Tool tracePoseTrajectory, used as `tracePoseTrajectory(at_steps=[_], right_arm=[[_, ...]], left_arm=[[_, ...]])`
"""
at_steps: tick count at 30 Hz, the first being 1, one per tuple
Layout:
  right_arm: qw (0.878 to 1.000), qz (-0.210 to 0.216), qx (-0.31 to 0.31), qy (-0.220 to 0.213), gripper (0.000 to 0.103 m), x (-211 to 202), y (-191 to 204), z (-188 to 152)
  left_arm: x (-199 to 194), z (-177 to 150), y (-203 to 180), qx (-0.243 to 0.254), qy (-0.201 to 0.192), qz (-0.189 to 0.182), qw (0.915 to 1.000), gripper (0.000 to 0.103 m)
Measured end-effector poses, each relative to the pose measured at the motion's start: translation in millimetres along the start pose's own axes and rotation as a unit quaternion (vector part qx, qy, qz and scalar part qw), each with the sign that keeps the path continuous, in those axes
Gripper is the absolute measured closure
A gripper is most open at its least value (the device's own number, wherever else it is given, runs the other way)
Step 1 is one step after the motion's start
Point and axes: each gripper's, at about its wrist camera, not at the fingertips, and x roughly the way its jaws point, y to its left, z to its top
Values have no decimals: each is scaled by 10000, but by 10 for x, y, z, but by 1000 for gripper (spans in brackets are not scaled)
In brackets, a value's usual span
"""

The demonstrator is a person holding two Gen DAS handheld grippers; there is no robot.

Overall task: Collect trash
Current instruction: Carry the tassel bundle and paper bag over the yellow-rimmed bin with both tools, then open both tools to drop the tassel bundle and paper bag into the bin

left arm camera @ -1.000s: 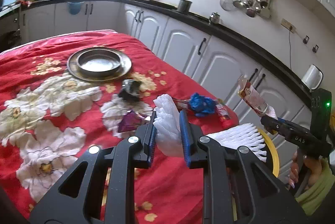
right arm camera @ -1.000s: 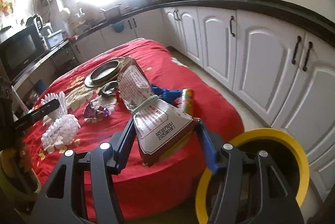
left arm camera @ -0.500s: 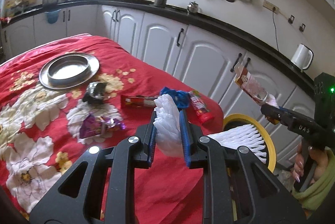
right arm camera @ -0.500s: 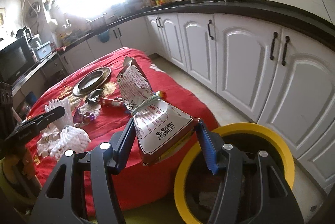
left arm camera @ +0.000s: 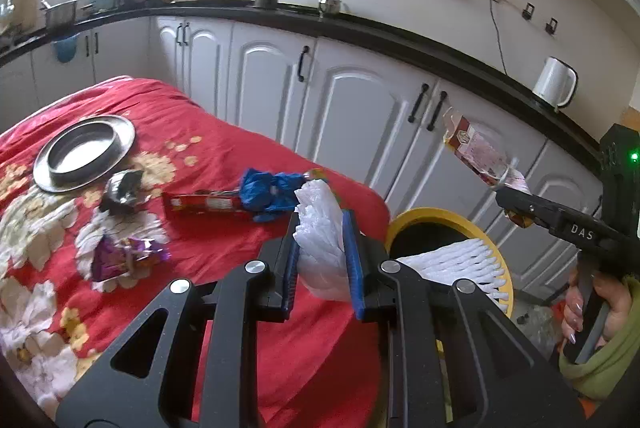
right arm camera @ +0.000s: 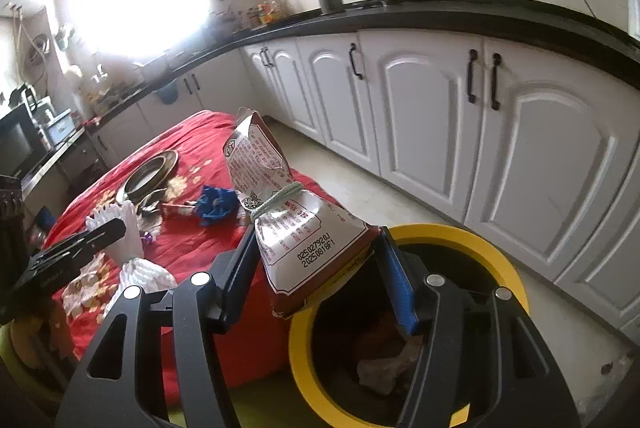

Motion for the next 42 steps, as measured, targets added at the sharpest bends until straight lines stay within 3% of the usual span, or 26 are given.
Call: tracePoseTrajectory(at_steps=[20, 42], right_arm=[[9982, -572, 194, -58, 47, -150, -428, -138], [9920, -945, 681, 482, 47, 65, -989, -444]], left_arm=[[374, -114, -690, 683, 255, -367, 9967, 88], [1020, -442, -1231, 1384, 834, -514, 9855, 88]])
